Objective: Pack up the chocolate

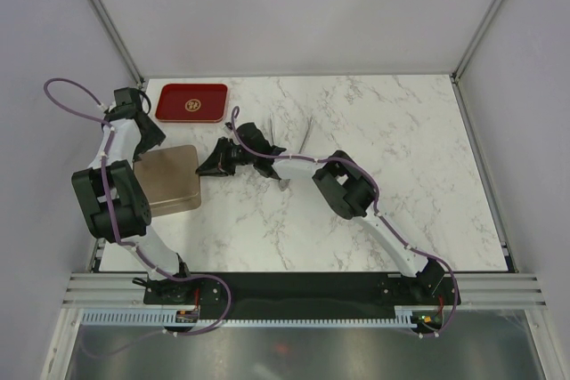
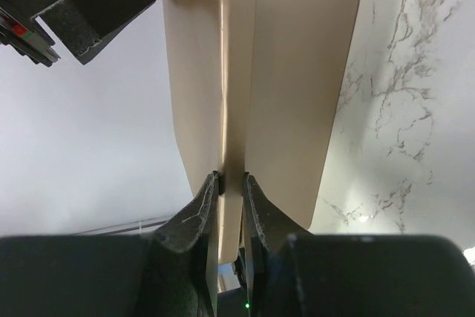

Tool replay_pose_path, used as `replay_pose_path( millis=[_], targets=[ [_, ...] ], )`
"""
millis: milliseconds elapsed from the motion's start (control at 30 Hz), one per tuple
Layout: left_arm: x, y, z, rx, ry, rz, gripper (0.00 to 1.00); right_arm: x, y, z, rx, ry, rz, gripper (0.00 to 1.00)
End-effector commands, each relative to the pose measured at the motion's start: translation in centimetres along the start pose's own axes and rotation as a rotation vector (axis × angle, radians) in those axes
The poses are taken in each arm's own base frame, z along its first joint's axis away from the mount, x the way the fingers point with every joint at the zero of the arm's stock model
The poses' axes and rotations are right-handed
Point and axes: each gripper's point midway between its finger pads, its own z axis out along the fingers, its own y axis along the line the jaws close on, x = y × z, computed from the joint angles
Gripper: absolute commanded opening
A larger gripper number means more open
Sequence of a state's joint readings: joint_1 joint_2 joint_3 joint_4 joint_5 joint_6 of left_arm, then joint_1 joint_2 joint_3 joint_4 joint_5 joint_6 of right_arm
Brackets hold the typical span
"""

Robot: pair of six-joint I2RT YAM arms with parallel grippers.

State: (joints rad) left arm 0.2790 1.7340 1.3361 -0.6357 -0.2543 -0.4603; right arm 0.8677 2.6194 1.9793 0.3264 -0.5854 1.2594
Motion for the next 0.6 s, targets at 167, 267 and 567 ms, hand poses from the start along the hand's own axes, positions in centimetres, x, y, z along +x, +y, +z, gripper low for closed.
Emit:
replay_pose_path(
  millis=[167,267,567],
  targets=[
    [-3.18,1.41,-2.25,-0.067,-0.110,0.040,0.74,0.92,-0.49,1.16,-0.002,0.017,-0.018,0.07],
    [-2.84,1.68,-1.86,-0.085,-0.097,0.049,0.74,1.04,-0.62,1.31,0.002,0.023,-0.015,0.07],
    [-2.60,2.11,-1.58,-0.108,-0.087,0.056,0.74,1.38,-0.39,1.36,0.007,0.028,-0.023,0.07]
  ],
)
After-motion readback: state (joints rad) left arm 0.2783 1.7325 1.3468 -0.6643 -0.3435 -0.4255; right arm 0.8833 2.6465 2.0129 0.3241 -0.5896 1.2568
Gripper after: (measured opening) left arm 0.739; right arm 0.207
